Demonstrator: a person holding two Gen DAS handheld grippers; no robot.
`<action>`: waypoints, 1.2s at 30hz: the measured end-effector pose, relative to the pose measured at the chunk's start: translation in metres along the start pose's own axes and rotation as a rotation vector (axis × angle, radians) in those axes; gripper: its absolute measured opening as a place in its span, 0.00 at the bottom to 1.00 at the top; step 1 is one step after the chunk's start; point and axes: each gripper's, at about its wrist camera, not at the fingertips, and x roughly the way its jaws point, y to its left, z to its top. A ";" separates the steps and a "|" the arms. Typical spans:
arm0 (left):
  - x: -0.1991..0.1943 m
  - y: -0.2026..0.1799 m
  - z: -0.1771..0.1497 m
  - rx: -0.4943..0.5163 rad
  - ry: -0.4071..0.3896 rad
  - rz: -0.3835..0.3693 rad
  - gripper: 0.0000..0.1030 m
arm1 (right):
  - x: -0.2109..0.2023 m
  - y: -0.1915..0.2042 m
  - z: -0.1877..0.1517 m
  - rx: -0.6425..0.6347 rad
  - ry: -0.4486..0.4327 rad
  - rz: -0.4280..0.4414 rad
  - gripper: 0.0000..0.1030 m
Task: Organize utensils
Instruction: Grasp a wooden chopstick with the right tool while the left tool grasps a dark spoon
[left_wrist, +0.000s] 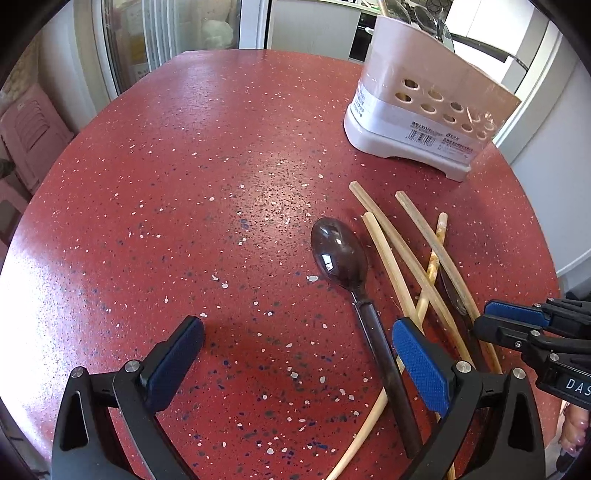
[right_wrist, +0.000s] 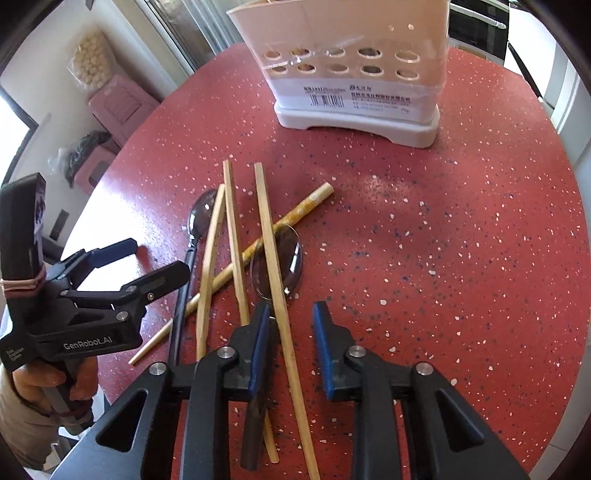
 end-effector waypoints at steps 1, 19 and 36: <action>0.002 -0.002 0.001 0.007 0.003 0.010 1.00 | 0.001 -0.001 0.000 0.000 0.005 -0.001 0.24; 0.010 -0.037 0.022 0.123 0.047 0.060 0.97 | 0.010 -0.010 0.022 0.021 0.074 0.010 0.19; 0.014 -0.040 0.053 0.114 0.112 0.073 0.97 | 0.022 0.008 0.059 -0.016 0.131 -0.057 0.07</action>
